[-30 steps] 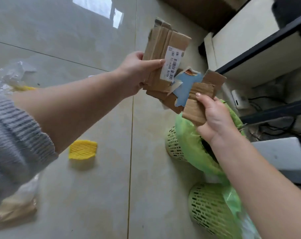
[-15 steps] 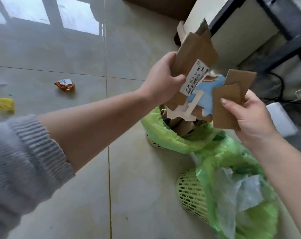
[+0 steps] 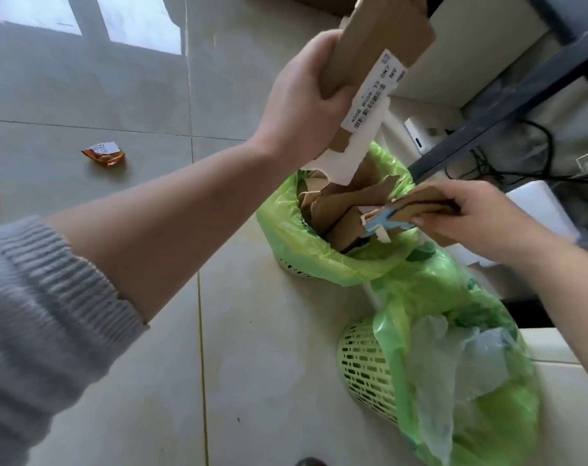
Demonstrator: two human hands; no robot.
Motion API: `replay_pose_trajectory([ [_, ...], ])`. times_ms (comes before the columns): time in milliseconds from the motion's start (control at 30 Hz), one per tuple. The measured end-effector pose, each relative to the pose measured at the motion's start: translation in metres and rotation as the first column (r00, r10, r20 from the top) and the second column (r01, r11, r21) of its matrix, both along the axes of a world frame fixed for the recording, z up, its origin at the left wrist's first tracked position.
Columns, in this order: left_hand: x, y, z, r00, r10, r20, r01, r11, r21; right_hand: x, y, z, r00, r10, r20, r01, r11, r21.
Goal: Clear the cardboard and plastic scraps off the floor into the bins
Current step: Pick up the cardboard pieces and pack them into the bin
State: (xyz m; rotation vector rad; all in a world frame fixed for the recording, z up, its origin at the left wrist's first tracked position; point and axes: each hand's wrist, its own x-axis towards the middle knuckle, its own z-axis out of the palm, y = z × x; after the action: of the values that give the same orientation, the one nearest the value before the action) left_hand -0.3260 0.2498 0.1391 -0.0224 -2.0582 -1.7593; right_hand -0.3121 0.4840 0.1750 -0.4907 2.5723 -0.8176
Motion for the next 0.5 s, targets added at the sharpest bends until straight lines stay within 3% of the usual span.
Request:
replay_pose_trajectory([
  [100, 0.001, 0.006, -0.014, 0.997, -0.059, 0.046, 0.07, 0.946, -0.316, -0.005, -0.009, -0.002, 0.996, 0.066, -0.06, -0.059, 0.991, 0.116],
  [233, 0.008, 0.011, -0.033, 0.968, -0.165, 0.191, 0.241, 0.83, -0.503, -0.009, -0.008, -0.013, 0.977, 0.175, -0.12, -0.141, 0.959, 0.245],
  [367, 0.012, 0.02, -0.045, 0.917, -0.21, 0.34, 0.391, 0.647, -0.654, -0.004, -0.001, -0.04, 0.846, 0.492, -0.204, -0.304, 0.761, 0.573],
  [433, 0.007, 0.02, -0.047, 0.862, -0.242, 0.446, 0.496, 0.581, -0.645, -0.003, -0.001, -0.049, 0.733, 0.626, -0.268, -0.304, 0.652, 0.694],
  [500, 0.005, 0.017, -0.052, 0.832, -0.248, 0.497, 0.547, 0.519, -0.657, -0.002, -0.004, -0.052, 0.679, 0.674, -0.289, -0.274, 0.599, 0.753],
])
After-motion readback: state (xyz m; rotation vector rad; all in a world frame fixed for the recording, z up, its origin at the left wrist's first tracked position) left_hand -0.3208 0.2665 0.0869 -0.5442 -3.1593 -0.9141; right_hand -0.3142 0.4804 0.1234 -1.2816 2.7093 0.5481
